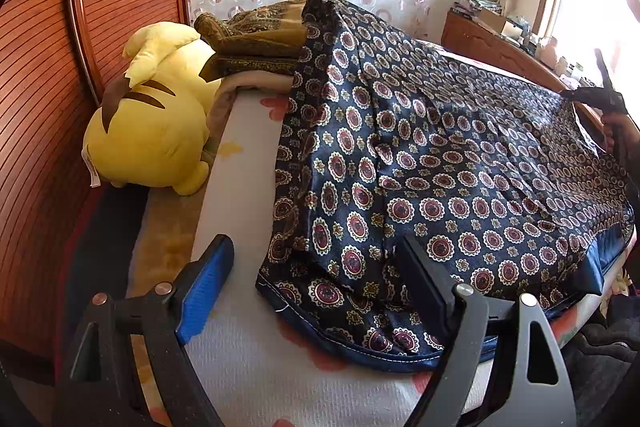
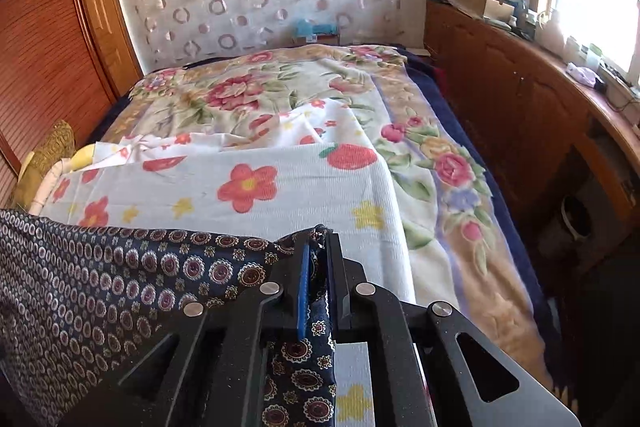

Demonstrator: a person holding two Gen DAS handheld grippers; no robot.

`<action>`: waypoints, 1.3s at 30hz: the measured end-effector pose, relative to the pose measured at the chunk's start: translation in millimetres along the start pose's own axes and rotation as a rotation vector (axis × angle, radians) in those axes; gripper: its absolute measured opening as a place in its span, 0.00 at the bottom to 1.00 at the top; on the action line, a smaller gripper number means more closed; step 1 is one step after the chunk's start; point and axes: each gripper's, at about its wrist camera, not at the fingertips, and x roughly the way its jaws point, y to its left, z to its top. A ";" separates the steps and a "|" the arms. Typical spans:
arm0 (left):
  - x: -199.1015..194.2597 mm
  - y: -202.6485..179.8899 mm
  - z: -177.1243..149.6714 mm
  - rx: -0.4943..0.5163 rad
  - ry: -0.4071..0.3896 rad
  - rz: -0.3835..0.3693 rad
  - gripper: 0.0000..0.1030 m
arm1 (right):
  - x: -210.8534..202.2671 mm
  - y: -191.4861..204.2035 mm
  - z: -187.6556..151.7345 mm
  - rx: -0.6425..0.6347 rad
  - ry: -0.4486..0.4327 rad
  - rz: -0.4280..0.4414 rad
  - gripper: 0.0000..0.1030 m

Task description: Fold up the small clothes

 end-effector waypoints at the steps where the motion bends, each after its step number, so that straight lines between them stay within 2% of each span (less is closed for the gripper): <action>1: -0.1 0.1 0.2 -0.001 0.000 0.000 0.81 | -1.8 1.5 -0.1 -0.015 -0.006 0.001 0.10; 4: -0.5 0.3 0.5 -0.001 -0.001 -0.004 0.81 | -7.9 10.9 -1.3 -0.065 -0.018 -0.003 0.12; 7: -2.6 2.4 -0.2 -0.016 -0.007 -0.026 0.81 | -17.1 24.9 -10.6 -0.130 -0.022 0.012 0.22; 9: -4.1 4.0 -1.0 -0.028 -0.014 -0.033 0.76 | -27.6 37.3 -24.6 -0.181 -0.022 0.034 0.33; 12: -5.3 6.6 -1.6 -0.037 -0.020 -0.039 0.72 | -40.5 49.4 -49.1 -0.245 -0.020 0.051 0.41; 17: -6.5 8.2 -2.1 -0.048 -0.025 -0.043 0.65 | -48.9 61.9 -93.0 -0.288 0.009 0.107 0.41; 22: -7.3 10.7 -1.0 -0.065 -0.026 -0.052 0.54 | -41.5 62.5 -122.4 -0.325 0.045 0.099 0.41; 28: -7.9 9.7 0.2 -0.067 -0.028 -0.055 0.47 | -42.4 46.9 -126.8 -0.274 0.043 0.126 0.48; 33: -4.9 10.9 0.2 -0.076 -0.023 -0.048 0.47 | -42.9 51.8 -122.1 -0.269 0.044 0.114 0.52; 39: -3.6 11.1 3.2 -0.059 -0.002 -0.035 0.47 | -41.5 56.9 -119.7 -0.267 0.045 0.113 0.54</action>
